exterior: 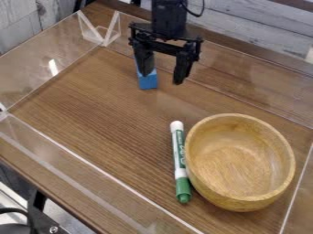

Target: Put the blue block in the brown bowl

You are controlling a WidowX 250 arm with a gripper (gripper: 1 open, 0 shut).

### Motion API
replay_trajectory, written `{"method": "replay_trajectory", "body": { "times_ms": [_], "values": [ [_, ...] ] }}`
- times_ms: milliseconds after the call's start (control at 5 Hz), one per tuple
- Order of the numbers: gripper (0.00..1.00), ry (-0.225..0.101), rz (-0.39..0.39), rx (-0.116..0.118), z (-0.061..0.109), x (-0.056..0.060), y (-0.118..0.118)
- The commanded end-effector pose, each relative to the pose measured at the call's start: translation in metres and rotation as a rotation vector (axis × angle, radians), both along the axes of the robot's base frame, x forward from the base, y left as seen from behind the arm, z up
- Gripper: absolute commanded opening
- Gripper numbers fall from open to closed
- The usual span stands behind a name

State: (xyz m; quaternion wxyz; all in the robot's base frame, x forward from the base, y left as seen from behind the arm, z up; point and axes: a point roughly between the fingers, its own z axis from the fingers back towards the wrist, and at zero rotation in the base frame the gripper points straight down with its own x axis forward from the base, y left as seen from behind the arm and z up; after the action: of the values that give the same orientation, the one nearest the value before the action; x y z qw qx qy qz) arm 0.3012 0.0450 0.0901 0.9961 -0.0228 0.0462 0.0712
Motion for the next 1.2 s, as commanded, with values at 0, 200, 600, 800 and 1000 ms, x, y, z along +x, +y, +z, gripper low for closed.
{"method": "replay_trajectory", "body": {
  "times_ms": [0,200,600,800,1000],
  "values": [
    [1.0,-0.064,0.007,0.001,0.014,0.009,0.006],
    [1.0,-0.074,0.007,-0.002,0.015,0.01,0.009],
    [1.0,-0.097,-0.014,-0.004,0.017,0.01,0.014],
    [1.0,-0.109,-0.026,-0.003,0.017,0.01,0.016],
    [1.0,-0.123,-0.037,-0.001,0.016,0.011,0.019]
  ]
}}
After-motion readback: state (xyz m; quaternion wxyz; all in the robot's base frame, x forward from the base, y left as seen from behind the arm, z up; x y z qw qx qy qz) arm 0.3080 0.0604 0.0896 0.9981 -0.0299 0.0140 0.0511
